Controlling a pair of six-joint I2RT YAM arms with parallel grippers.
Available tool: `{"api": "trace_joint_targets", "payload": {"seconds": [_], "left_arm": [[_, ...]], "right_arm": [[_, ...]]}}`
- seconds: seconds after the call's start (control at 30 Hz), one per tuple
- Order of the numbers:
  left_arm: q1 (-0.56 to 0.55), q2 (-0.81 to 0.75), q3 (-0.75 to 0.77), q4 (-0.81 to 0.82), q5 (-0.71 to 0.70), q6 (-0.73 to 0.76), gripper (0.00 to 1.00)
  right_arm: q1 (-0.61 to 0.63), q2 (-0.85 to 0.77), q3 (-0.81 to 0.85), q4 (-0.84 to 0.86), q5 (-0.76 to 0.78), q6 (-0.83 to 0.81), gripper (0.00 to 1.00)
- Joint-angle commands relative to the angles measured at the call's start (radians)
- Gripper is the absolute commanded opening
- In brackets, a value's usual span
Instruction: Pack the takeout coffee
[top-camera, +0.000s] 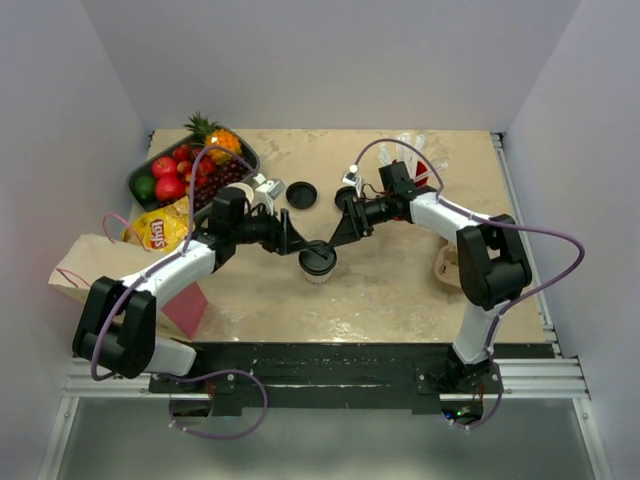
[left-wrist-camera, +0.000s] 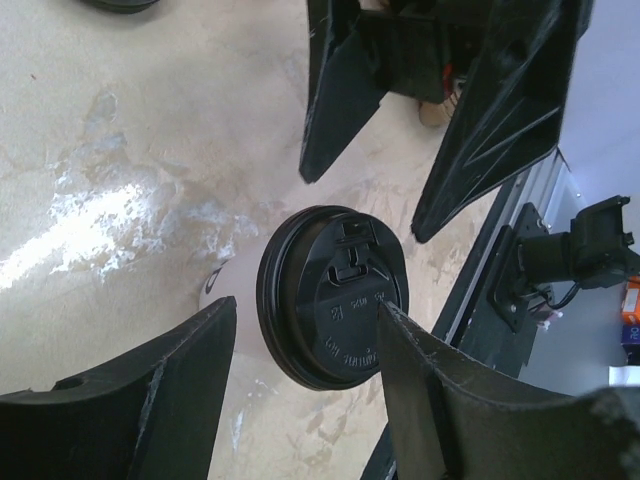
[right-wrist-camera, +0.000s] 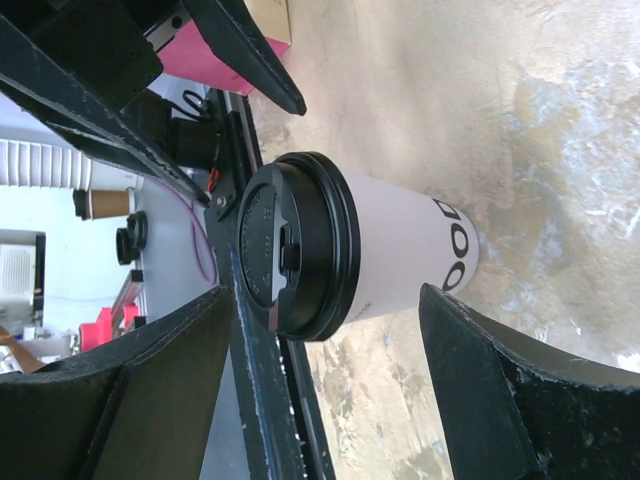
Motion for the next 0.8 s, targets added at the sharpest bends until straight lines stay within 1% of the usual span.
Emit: {"api": "trace_joint_targets", "payload": {"seconds": [0.0, 0.27, 0.47, 0.53, 0.57, 0.7, 0.77], "left_arm": [[0.014, 0.012, -0.028, 0.123, 0.074, -0.08, 0.63], [0.015, 0.032, -0.088, 0.173, 0.085, -0.095, 0.62], [0.015, 0.08, -0.11, 0.198, 0.082, -0.095, 0.61], [0.017, 0.098, -0.117, 0.195, 0.078, -0.086, 0.61], [0.018, 0.103, -0.128, 0.192, 0.076, -0.08, 0.61], [0.023, 0.141, -0.166, 0.163, 0.056, -0.014, 0.6], [0.035, 0.15, -0.195, 0.181, 0.045, -0.019, 0.59]], "right_arm": [[0.022, 0.017, -0.01, 0.06, -0.002, 0.025, 0.79], [0.036, 0.051, -0.016, 0.044, -0.019, -0.004, 0.77], [0.036, 0.1, 0.004, -0.049, -0.017, -0.081, 0.73], [0.036, 0.122, 0.012, -0.064, -0.014, -0.081, 0.72], [0.036, 0.128, 0.013, -0.069, -0.013, -0.108, 0.71], [0.037, 0.137, 0.007, -0.057, -0.005, -0.113, 0.7], [0.039, 0.152, 0.007, -0.058, 0.015, -0.11, 0.69]]}}
